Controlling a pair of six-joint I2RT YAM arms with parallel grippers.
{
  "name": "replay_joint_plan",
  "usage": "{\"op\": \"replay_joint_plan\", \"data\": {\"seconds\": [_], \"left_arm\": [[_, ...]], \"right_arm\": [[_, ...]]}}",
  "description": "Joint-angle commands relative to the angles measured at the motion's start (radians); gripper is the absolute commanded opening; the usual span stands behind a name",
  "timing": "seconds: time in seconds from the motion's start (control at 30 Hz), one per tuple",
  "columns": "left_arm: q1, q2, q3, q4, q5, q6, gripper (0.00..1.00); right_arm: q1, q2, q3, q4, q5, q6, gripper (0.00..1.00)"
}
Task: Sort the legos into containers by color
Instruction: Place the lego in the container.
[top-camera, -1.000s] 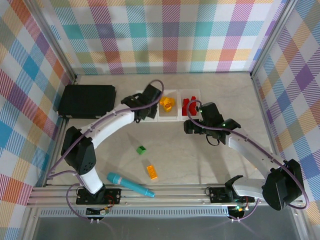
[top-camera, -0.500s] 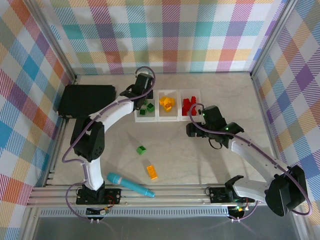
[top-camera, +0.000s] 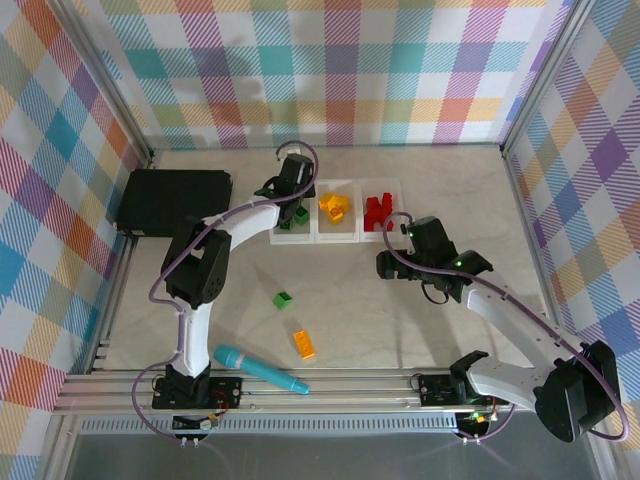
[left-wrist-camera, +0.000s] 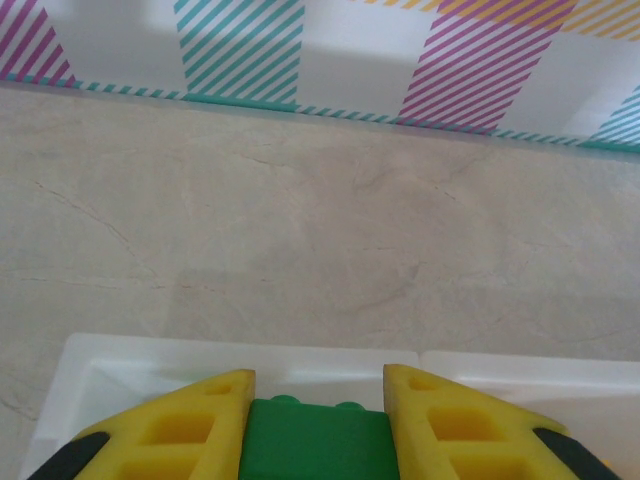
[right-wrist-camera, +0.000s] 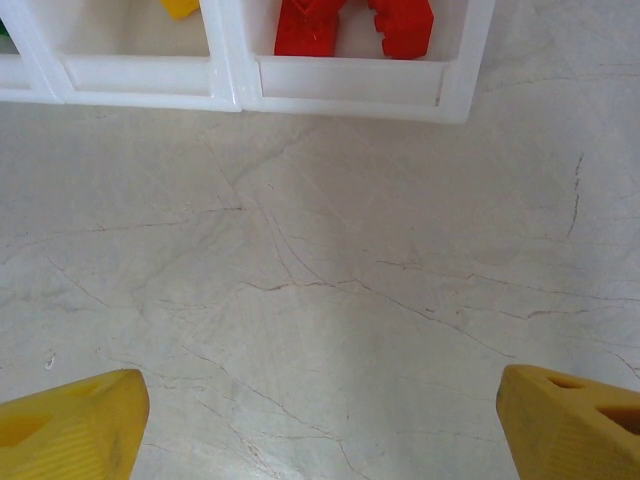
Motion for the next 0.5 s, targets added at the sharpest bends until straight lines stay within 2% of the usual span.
{"op": "replay_joint_plan", "data": {"seconds": [0.0, 0.17, 0.4, 0.47], "left_arm": [[0.01, 0.014, -0.016, 0.131, 0.0, -0.025, 0.26], [0.011, 0.031, -0.061, 0.243, 0.009, 0.001, 0.39], [0.011, 0.017, -0.107, 0.295, 0.009, 0.011, 0.69], [0.01, 0.003, -0.121, 0.296, 0.009, 0.011, 0.72]], "right_arm": [[-0.005, -0.03, -0.012, -0.021, 0.0, 0.006, 0.9], [-0.004, -0.065, -0.01, -0.06, 0.002, 0.0, 0.91], [-0.005, -0.113, -0.021, -0.095, 0.017, -0.008, 0.93], [-0.004, -0.115, -0.023, -0.09, 0.013, -0.006, 0.93]]}}
